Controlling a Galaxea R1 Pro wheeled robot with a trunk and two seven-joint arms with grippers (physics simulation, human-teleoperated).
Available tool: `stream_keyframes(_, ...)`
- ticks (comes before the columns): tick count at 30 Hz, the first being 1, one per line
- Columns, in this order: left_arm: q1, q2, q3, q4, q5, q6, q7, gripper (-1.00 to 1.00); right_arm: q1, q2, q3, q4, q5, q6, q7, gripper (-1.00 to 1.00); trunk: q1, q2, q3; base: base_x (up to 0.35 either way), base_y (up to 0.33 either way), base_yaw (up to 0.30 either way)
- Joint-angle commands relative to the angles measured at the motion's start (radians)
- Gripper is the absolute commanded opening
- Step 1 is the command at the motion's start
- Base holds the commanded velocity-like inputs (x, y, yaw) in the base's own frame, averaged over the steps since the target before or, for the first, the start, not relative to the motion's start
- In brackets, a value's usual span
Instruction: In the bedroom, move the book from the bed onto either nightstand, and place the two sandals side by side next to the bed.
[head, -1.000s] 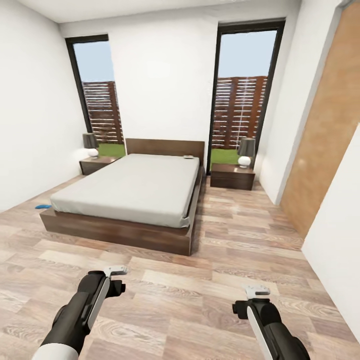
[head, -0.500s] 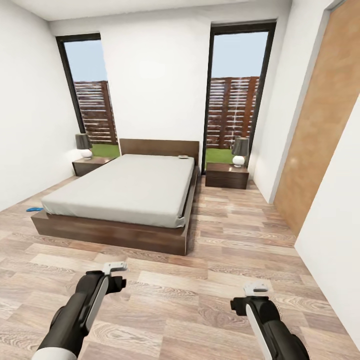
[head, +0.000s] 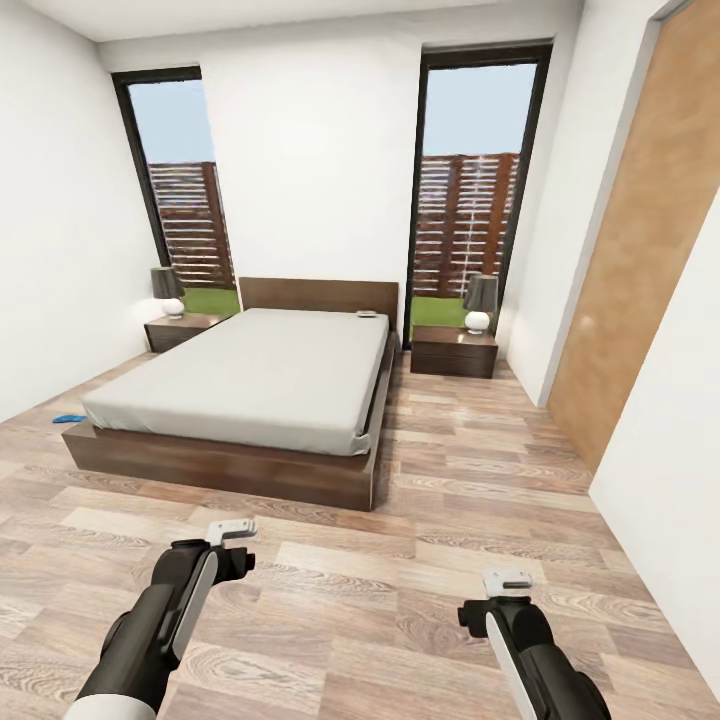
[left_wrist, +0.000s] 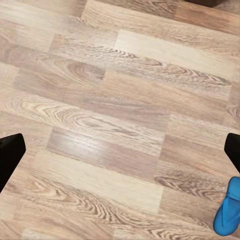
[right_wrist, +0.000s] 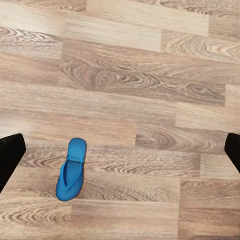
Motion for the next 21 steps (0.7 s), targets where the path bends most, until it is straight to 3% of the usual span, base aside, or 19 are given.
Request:
stream_keyframes(1,-0.001,-0.001,0.001,-0.001,0.007,0.004,0.006,1.00,-0.001,0.000,0.002,-0.002,0.002,0.005,-0.005,1.00,0.000,-0.001,-0.001,0.000,0.000,0.000)
stream_keyframes(21,-0.001,-0.001,0.001,-0.001,0.007,0.004,0.006,1.00,-0.001,0.000,0.000,-0.021,0.003,0.006,-0.002,1.00,0.000,-0.001,-0.024,0.000,0.000,0.000)
